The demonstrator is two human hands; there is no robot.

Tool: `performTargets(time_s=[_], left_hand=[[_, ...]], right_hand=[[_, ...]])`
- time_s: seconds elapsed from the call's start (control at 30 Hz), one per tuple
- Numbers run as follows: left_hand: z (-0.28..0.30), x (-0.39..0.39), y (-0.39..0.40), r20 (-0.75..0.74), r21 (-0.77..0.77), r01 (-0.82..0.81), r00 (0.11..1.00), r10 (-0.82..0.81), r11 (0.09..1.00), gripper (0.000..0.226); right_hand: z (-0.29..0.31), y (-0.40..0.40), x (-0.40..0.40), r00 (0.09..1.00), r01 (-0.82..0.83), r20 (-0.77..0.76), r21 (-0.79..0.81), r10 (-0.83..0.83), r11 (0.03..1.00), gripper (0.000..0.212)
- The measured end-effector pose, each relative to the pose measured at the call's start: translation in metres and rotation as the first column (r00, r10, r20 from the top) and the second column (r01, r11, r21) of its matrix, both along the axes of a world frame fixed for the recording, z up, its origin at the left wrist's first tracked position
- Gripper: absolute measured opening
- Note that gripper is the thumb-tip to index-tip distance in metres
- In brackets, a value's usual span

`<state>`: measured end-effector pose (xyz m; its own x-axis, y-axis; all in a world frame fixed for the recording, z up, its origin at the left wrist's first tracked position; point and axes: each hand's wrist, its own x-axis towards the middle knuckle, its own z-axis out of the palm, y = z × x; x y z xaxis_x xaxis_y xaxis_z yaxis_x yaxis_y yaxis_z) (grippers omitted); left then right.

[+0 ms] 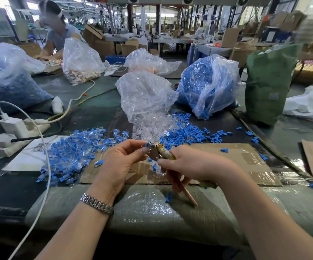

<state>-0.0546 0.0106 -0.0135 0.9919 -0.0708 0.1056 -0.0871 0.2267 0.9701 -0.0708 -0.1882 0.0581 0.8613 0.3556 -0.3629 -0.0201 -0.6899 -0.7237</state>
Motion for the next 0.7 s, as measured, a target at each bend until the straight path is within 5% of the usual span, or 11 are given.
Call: performTargets(time_s=[0.33,0.7], left_hand=[[-0.003,0.0,-0.001,0.034,0.041,-0.007,0.999,0.005,0.999,0.029],[0.004,-0.006,-0.002,-0.048,-0.074,0.059,0.997,-0.062,0.996,0.022]], right_hand=[[-0.015,0.003,-0.001,0.994,-0.003,0.105,-0.133,0.017,0.991,0.056],[-0.012,-0.01,-0.005,0.998,-0.05,0.036,0.058,0.048,0.997,0.037]])
